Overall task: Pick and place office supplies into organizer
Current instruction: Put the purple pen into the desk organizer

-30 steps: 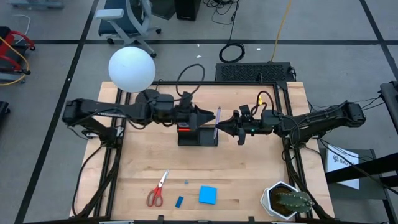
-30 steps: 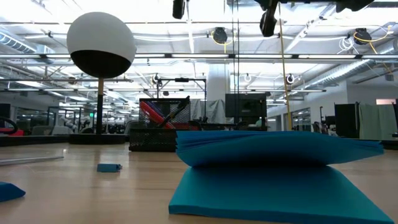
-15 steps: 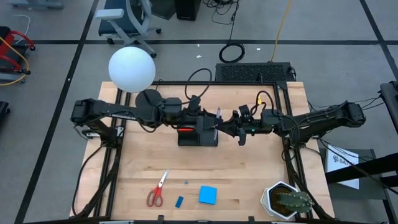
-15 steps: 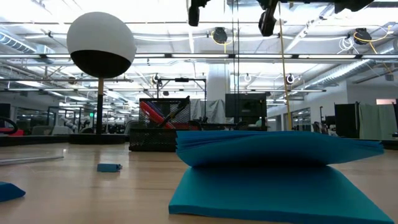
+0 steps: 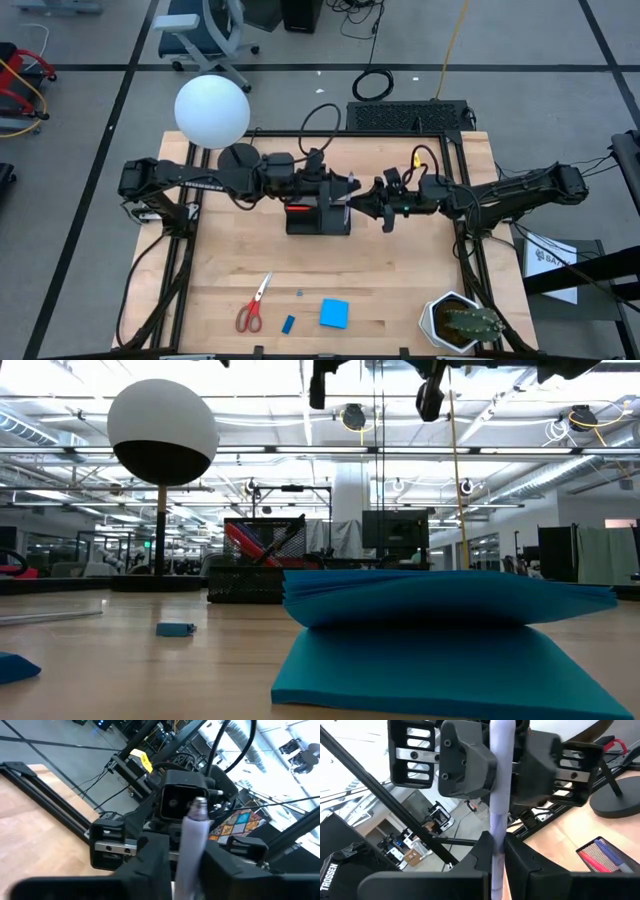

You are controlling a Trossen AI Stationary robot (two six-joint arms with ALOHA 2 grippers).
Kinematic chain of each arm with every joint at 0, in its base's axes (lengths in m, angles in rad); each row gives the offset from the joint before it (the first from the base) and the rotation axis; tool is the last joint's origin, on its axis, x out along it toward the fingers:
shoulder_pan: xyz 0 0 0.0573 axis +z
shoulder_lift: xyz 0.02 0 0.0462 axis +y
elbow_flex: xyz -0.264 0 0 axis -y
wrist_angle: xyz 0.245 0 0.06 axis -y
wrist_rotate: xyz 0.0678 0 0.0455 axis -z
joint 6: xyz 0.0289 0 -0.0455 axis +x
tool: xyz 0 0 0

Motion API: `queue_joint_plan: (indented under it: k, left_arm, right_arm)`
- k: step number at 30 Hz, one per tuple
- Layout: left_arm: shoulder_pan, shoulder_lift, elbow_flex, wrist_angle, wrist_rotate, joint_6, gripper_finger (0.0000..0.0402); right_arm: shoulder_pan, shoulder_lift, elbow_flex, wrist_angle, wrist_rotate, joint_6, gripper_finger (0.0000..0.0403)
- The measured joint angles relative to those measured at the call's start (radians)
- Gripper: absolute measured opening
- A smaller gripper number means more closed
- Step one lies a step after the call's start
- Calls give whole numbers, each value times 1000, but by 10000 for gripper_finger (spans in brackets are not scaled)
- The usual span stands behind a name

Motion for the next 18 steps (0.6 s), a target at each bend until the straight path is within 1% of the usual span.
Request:
queue_joint_plan:
  k: [3,5,12,15,17,18]
  left_arm:
    - [6,0,0,-2,5,10,36]
    - [10,0,0,1,7,10,34]
    - [15,-14,0,-1,8,-13,34]
    - [19,-44,-1,-21,16,-29,34]
    - [22,-59,1,-5,18,-44,34]
    - [27,-78,0,-24,22,-60,34]
  right_arm:
    - [-1,0,0,-1,1,16,18]
    - [-1,0,0,1,2,33,27]
    - [0,-13,0,0,-5,34,80]
    - [0,-39,0,-6,-8,15,93]
    - [0,-69,0,-15,-8,-7,97]
    - [0,-86,0,-17,-8,-24,97]
